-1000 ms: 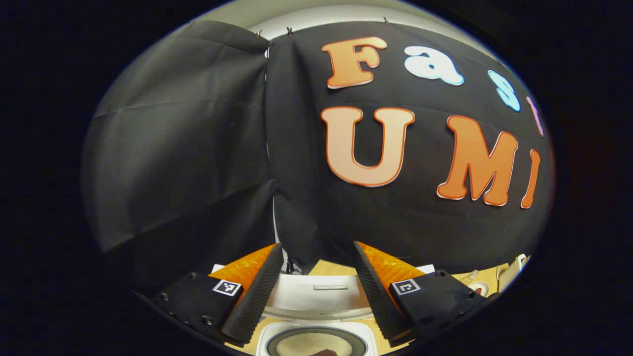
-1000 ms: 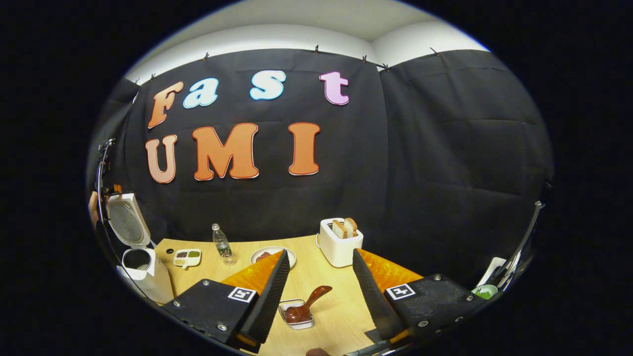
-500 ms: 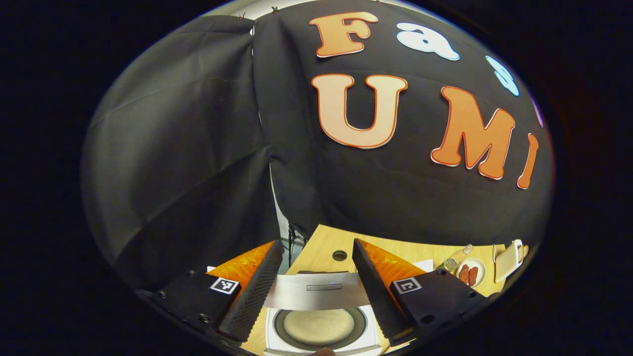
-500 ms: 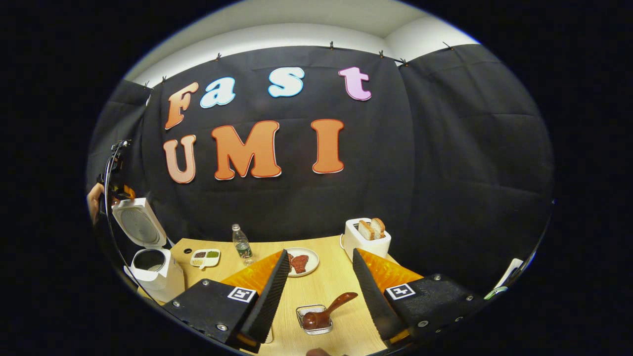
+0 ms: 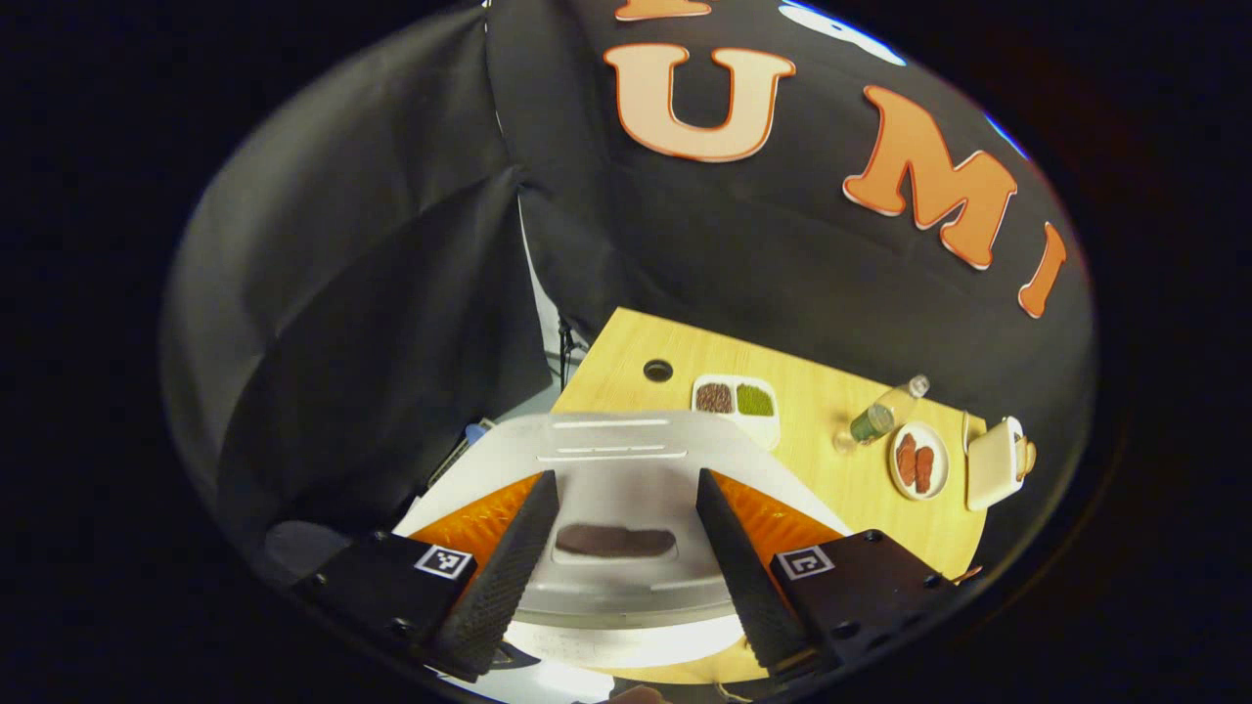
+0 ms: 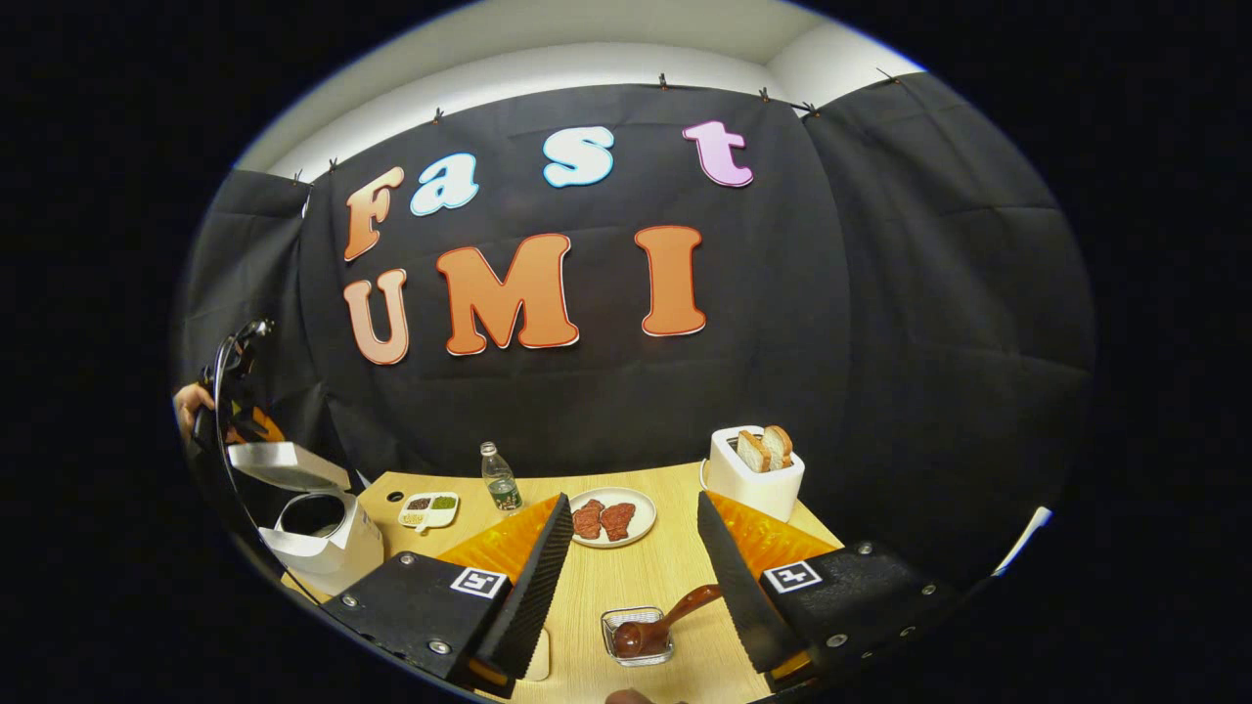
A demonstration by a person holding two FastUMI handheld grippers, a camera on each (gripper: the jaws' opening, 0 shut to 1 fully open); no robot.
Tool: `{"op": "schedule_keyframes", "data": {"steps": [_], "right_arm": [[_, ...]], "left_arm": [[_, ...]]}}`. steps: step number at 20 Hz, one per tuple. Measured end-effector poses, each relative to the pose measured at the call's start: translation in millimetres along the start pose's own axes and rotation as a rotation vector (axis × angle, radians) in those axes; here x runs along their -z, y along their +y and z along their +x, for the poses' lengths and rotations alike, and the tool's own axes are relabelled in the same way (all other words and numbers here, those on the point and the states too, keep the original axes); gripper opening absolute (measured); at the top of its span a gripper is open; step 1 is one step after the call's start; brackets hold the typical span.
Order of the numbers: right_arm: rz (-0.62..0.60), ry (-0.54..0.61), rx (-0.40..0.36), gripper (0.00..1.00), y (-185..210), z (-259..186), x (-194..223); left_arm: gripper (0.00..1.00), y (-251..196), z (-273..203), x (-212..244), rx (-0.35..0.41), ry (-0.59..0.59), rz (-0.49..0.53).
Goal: Close the left gripper, press the button to open the rice cooker; take a wooden spoon from the chopstick holder with the right hand, scoop a spoonful of rice and pour it into the rice cooker, then put the wooden spoon back into the chopstick holder.
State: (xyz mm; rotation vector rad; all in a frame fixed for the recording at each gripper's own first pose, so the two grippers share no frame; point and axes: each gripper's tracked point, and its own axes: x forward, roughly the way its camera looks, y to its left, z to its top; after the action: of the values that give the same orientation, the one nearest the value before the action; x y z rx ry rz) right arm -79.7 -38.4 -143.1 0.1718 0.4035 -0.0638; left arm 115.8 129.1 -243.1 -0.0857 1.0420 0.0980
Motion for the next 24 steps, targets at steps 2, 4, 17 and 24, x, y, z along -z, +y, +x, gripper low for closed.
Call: {"op": "schedule_keyframes", "data": {"steps": [2,4,17,24], "right_arm": [[0.003,0.007,-0.005,0.81,-1.4,0.9,3.6],[-0.002,0.018,-0.009,0.81,-1.5,0.6,6.9],[-0.063,0.014,-0.092,0.81,25.0,6.6,0.6],[-0.096,-0.104,-0.175,0.81,69.4,24.8,-34.7]], "left_arm": [[0.99,-1.5,8.0,39.1,-0.01,0.099,-0.006],[0.99,3.6,24.2,73.1,-0.023,0.185,-0.016],[0.99,-5.7,21.5,92.0,0.034,0.118,-0.086],[0.97,-29.2,-98.2,14.4,0.046,-0.425,0.056]]}}
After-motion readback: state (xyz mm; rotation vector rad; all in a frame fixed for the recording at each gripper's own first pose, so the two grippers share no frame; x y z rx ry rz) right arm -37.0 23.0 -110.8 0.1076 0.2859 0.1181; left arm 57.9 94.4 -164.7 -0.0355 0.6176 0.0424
